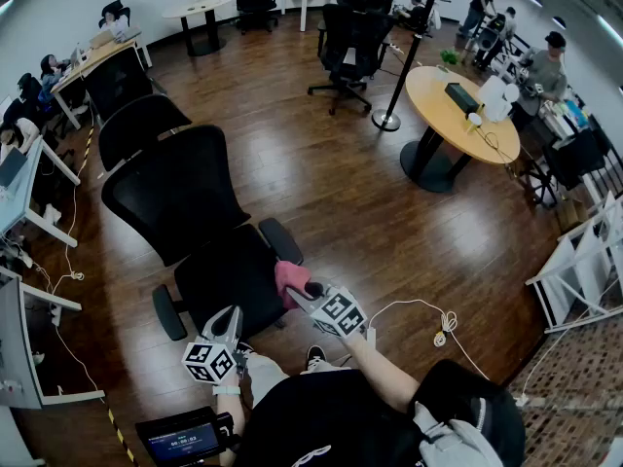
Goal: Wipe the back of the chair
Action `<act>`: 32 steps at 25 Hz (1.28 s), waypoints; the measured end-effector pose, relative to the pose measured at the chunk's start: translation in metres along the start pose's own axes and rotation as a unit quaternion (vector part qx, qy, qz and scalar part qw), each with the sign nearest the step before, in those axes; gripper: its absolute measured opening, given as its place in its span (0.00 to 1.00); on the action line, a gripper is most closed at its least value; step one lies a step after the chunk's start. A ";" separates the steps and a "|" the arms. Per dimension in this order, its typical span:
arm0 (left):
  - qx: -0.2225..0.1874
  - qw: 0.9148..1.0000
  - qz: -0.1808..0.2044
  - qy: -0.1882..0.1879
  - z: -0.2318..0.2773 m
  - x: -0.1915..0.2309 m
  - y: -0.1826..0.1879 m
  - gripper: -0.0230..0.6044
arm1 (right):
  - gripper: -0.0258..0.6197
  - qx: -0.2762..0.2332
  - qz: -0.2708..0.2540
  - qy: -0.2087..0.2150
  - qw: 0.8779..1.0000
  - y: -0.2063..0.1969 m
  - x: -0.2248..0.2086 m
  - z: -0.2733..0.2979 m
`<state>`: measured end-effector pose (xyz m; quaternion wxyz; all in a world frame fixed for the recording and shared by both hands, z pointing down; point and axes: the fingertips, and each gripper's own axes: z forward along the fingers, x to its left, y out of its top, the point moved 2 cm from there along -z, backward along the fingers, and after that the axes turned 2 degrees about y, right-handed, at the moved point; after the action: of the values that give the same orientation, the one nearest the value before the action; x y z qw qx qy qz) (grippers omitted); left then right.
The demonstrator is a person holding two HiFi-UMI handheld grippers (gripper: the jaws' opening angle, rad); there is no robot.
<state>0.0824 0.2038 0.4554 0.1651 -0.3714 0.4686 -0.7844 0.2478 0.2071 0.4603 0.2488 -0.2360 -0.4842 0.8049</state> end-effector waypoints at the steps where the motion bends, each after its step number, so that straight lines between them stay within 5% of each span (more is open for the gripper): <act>1: 0.000 1.000 0.002 -0.001 0.000 0.010 0.006 0.02 | 0.10 -0.001 -0.002 0.000 1.000 0.006 0.002 0.010; 13: 0.002 1.000 0.012 -0.018 -0.016 0.132 0.069 0.03 | 0.10 0.000 -0.015 -0.013 1.000 0.083 0.023 0.139; 21: 0.012 1.000 0.007 -0.027 -0.012 0.174 0.080 0.03 | 0.10 0.014 -0.020 -0.011 1.000 0.102 0.023 0.190; 32: -0.025 0.997 -0.021 0.074 0.002 0.196 0.094 0.02 | 0.10 0.020 -0.062 0.082 0.995 0.132 -0.014 0.242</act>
<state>-0.0553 0.0359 0.4591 0.1043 -0.3258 0.4910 -0.8011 0.0861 -0.0157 0.4450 0.3418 -0.2654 -0.4598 0.7755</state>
